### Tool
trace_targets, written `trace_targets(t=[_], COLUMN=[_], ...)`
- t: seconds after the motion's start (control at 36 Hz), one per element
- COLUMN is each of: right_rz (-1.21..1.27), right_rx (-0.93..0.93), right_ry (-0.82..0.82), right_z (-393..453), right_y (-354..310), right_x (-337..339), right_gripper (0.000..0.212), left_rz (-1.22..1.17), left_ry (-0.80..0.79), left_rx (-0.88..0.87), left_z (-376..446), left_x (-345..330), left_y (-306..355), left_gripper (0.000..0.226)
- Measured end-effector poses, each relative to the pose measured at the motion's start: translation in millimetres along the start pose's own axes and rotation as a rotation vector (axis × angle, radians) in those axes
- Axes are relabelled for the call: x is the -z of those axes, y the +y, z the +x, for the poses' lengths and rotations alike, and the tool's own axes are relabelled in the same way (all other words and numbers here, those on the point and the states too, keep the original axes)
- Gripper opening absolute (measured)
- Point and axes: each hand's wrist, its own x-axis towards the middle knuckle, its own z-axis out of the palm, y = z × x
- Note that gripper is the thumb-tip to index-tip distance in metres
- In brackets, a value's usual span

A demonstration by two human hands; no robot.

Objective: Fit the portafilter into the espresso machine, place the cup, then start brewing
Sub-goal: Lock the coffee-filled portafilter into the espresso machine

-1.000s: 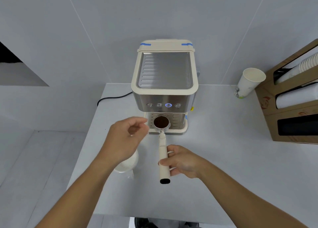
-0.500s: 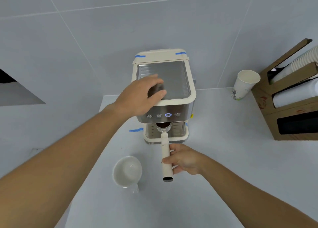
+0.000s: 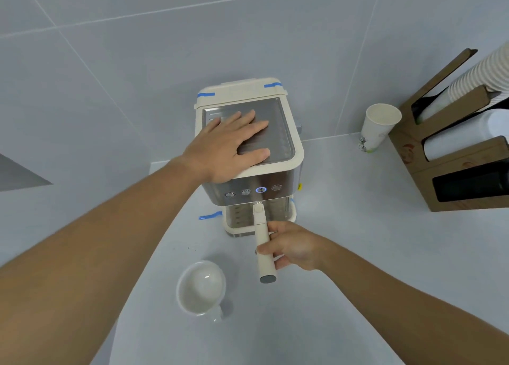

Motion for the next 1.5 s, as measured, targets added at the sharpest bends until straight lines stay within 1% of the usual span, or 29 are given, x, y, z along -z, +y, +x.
trace_targets(t=[0.14,0.33,0.44,0.58,0.78,0.94,1.33,1.5], right_rz=[0.026,0.142,0.171,0.238,0.339,0.444,0.63,0.635], right_rx=[0.016,0.054,0.085,0.142,0.177,0.209,0.263,0.254], right_ry=[0.008,0.033,0.036,0.074,0.128,0.153,0.18,0.155], right_z=[2.0,10.7,15.6,24.2,39.9,49.2,69.0,69.9], right_y=[-5.3,-7.2,-8.2,-6.7,-2.1,-5.2,-9.1,-8.1], right_x=[2.1,-6.4,-13.1,-25.6,-43.4,-54.4,-77.0,-83.5], right_gripper=[0.036,0.042,0.038,0.04,0.043,0.036,0.046,0.048], left_rz=[-0.019,-0.039,-0.042,-0.056,-0.05,-0.06,-0.078,-0.079], left_ry=[0.025,0.049,0.064,0.09,0.101,0.103,0.122,0.124], left_rx=[-0.002,0.003,0.007,-0.002,-0.008,-0.006,-0.022,-0.025], left_z=[-0.8,0.9,1.7,2.5,3.1,2.9,4.4,5.3], left_x=[-0.9,1.3,1.7,0.7,0.7,-0.2,-1.5,-2.8], left_y=[-0.1,1.6,1.3,0.9,0.8,0.7,-2.2,-3.6], left_gripper=[0.07,0.067,0.066,0.06,0.059,0.056,0.056,0.056])
